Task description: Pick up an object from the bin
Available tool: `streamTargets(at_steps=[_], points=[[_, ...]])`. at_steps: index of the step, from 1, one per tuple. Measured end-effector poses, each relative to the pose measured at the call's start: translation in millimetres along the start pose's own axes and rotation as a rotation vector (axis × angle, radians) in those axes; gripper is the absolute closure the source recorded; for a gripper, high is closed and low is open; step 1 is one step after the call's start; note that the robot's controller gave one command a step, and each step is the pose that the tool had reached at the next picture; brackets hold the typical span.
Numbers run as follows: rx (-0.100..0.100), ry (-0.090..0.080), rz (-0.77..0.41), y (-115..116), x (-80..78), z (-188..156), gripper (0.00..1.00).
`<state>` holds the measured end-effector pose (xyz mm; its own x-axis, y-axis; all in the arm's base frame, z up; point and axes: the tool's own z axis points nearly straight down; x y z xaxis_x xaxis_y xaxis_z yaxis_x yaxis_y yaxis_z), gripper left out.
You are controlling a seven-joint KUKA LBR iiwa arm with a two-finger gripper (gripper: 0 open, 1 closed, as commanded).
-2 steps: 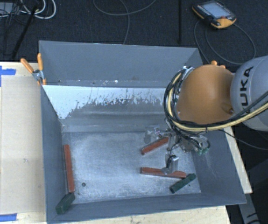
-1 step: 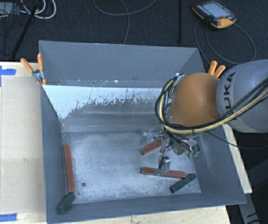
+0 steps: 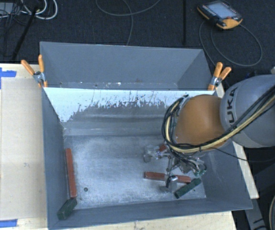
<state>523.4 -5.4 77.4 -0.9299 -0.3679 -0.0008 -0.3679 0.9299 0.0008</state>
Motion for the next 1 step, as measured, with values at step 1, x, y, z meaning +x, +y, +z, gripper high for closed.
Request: streamTargets(at_steps=[1], points=[[0.001,-0.002,0.061,-50.4,-39.8,6.7,1.0]])
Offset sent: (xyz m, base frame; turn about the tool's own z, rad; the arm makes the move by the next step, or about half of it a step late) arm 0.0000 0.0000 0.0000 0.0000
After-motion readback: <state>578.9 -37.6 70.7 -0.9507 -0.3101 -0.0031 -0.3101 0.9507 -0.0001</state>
